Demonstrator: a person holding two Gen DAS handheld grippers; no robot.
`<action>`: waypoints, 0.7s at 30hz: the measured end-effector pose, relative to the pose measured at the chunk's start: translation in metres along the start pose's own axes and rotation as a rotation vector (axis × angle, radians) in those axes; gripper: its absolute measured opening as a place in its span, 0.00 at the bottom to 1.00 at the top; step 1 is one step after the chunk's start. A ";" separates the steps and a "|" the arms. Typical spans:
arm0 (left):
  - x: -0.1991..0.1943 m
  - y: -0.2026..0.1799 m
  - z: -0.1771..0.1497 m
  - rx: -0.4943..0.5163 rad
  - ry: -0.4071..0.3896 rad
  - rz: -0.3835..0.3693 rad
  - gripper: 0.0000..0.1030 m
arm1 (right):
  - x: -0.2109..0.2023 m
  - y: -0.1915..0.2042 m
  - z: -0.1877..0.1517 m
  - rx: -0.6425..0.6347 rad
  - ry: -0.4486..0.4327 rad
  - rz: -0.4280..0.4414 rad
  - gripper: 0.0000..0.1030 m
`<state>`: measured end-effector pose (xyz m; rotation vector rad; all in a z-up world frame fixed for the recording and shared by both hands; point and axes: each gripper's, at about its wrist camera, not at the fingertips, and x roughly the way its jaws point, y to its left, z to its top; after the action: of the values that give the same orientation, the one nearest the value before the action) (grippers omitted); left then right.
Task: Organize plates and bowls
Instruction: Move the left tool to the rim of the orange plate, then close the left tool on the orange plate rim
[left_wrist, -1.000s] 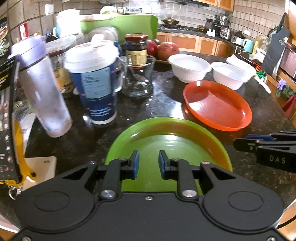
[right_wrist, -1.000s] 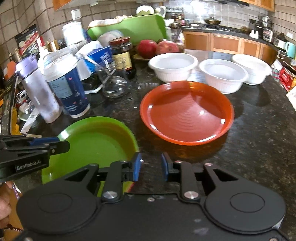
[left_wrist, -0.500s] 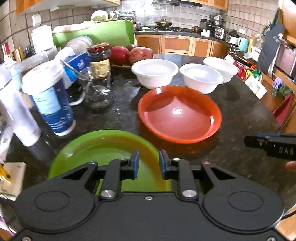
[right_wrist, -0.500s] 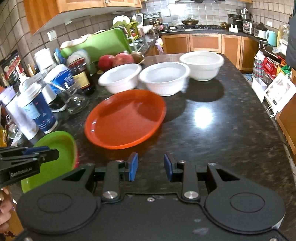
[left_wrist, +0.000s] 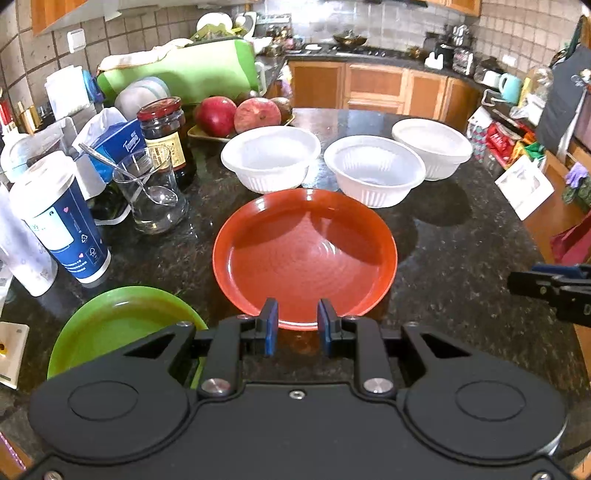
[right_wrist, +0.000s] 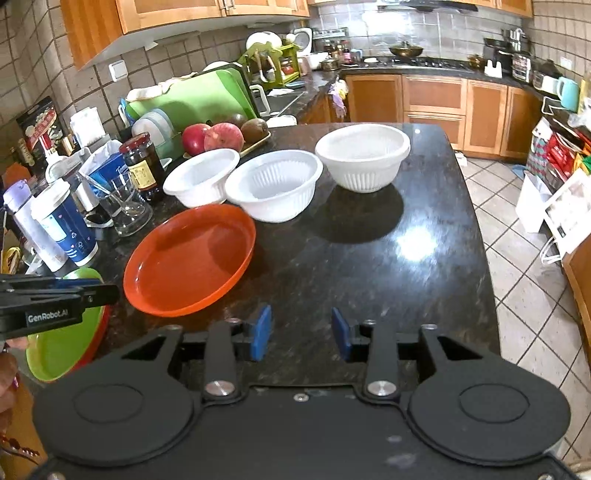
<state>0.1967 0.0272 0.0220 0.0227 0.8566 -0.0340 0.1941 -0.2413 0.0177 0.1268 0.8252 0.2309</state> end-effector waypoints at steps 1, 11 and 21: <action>0.002 0.000 0.003 -0.006 0.006 0.008 0.32 | 0.001 -0.001 0.003 -0.001 -0.005 0.007 0.46; 0.010 0.009 0.023 -0.027 0.014 0.053 0.32 | 0.011 0.002 0.029 0.039 -0.074 0.023 0.62; 0.034 0.036 0.047 -0.013 0.032 0.043 0.32 | 0.056 0.023 0.051 0.057 0.063 0.054 0.56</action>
<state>0.2557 0.0611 0.0271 0.0298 0.8885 0.0123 0.2651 -0.2060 0.0164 0.1963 0.8923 0.2628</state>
